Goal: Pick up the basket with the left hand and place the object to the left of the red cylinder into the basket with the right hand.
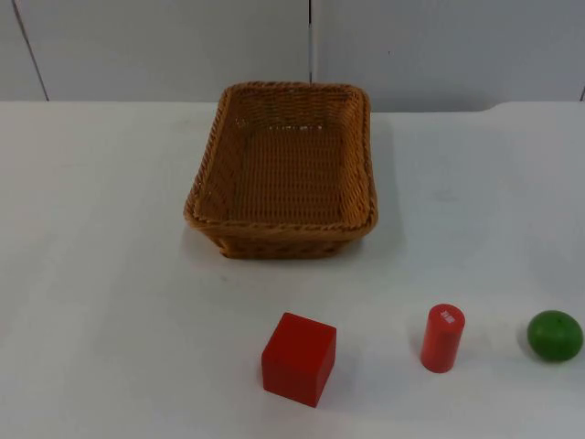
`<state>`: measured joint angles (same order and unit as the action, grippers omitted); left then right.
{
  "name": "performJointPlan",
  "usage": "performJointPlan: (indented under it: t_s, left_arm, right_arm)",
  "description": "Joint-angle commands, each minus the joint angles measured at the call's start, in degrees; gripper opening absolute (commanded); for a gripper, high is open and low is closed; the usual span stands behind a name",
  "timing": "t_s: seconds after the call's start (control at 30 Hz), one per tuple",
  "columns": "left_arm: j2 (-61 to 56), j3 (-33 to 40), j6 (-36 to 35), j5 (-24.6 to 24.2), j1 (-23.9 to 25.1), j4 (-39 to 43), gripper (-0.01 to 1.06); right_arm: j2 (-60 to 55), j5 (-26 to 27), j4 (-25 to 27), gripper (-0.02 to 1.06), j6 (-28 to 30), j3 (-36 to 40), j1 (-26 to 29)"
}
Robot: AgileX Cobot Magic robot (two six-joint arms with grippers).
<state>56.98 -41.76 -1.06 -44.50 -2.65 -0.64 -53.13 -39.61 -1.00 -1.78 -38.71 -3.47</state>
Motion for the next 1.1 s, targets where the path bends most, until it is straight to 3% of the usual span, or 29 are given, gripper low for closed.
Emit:
performJointPlan:
  t_s: [0.0, 0.37, 0.53, 0.8, 1.07]
  left_arm:
    - [0.7, -0.3, 0.4, 0.8, 0.1, -0.6, 1.05]
    - [1.7, -0.3, 0.6, 2.2, 0.1, -1.0, 1.05]
    - [5.9, -1.4, 3.7, 3.6, 0.1, -5.4, 1.05]
    - [23.7, -12.2, 14.1, 6.1, 0.1, -18.1, 1.05]
    - [40.3, -25.9, 17.5, 5.6, -2.6, -21.4, 1.05]
  right_arm:
    - [0.1, 0.0, 0.1, 1.05, 0.0, -0.4, 0.1]
    - [0.1, -0.4, 0.1, 1.05, 0.0, -0.4, 0.1]
    - [0.1, -0.3, 0.1, 1.05, 0.0, -0.4, 0.1]
    - [0.1, 0.0, -0.1, 1.05, 0.0, -0.4, 0.1]
    - [0.1, 0.4, -0.3, 1.05, 0.0, -0.4, 0.1]
